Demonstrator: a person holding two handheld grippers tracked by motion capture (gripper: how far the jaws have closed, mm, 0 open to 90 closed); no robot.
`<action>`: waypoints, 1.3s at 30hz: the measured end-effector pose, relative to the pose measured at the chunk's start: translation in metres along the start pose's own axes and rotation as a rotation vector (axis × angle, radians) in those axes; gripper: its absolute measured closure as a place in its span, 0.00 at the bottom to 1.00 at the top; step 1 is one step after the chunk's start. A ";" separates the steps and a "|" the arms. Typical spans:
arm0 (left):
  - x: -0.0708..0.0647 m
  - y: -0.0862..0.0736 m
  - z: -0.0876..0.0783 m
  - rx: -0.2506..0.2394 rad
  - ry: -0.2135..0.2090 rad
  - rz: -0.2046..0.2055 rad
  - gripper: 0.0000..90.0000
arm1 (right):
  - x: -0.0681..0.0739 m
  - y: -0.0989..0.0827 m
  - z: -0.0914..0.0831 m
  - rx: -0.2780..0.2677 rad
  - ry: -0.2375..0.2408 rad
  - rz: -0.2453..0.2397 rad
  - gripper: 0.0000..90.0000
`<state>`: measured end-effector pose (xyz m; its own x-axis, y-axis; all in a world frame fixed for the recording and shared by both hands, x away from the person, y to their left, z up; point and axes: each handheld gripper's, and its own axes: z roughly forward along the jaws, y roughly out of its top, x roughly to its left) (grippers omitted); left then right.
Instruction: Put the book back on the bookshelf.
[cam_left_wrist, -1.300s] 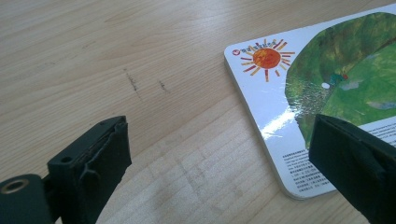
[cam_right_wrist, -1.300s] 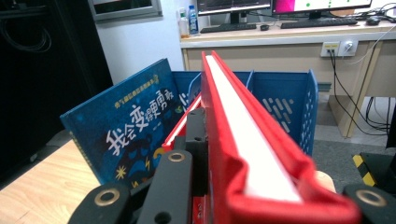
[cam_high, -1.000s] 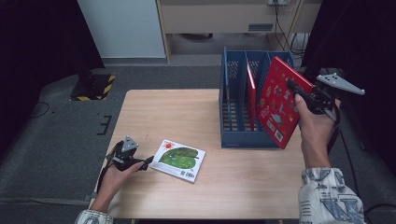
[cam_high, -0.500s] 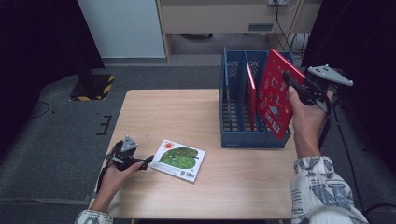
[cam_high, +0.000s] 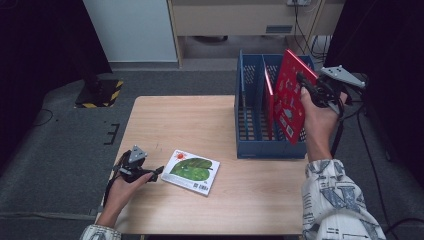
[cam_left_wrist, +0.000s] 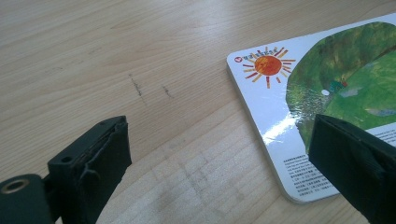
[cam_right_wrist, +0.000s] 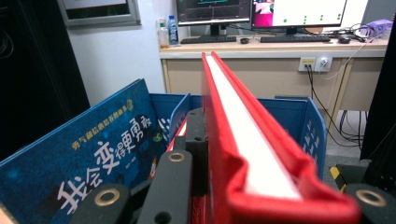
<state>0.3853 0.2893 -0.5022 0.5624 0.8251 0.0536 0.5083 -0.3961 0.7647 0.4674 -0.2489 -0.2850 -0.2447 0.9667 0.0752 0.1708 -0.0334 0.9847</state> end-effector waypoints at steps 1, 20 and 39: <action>0.000 0.000 0.000 0.000 0.000 0.000 0.05 | 0.000 -0.001 0.001 -0.003 -0.004 0.001 0.89; -0.001 0.000 0.000 -0.004 -0.002 -0.003 0.05 | 0.003 -0.008 0.035 0.019 -0.038 -0.001 0.89; -0.002 0.001 0.001 -0.004 -0.006 0.000 0.06 | 0.007 -0.024 0.068 0.056 -0.086 -0.009 0.88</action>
<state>0.3853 0.2875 -0.5023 0.5665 0.8226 0.0495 0.5058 -0.3946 0.7671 0.5261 -0.2239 -0.3191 -0.1642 0.9851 0.0503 0.2227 -0.0127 0.9748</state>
